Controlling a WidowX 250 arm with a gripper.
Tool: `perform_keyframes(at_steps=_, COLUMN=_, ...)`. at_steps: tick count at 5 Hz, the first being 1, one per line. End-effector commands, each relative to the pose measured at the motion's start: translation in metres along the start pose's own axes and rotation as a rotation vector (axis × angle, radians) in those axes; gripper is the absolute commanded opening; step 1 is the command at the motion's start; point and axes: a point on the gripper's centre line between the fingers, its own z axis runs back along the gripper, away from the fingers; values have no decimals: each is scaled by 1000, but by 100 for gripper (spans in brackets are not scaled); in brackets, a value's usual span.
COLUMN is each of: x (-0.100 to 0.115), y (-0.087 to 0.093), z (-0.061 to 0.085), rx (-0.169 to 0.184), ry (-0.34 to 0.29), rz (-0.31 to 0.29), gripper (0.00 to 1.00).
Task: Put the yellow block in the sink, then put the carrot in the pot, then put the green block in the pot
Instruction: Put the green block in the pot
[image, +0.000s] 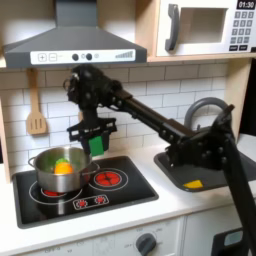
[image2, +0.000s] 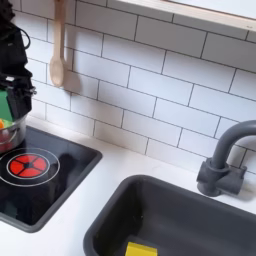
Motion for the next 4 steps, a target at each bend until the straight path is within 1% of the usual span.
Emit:
perform_keyframes(at_steps=1, x=4, y=20, z=-14, rx=-10, ry=40, rz=54, gripper=0)
perform_keyframes(at_steps=2, x=6, y=21, z=-16, rx=-22, ry=38, rz=64, gripper=0)
perform_keyframes(at_steps=3, x=5, y=25, z=-9, rx=-9, ry=23, rz=81, gripper=0)
perform_keyframes(at_steps=4, x=4, y=27, z=-5, rx=3, ry=12, rz=83, gripper=0)
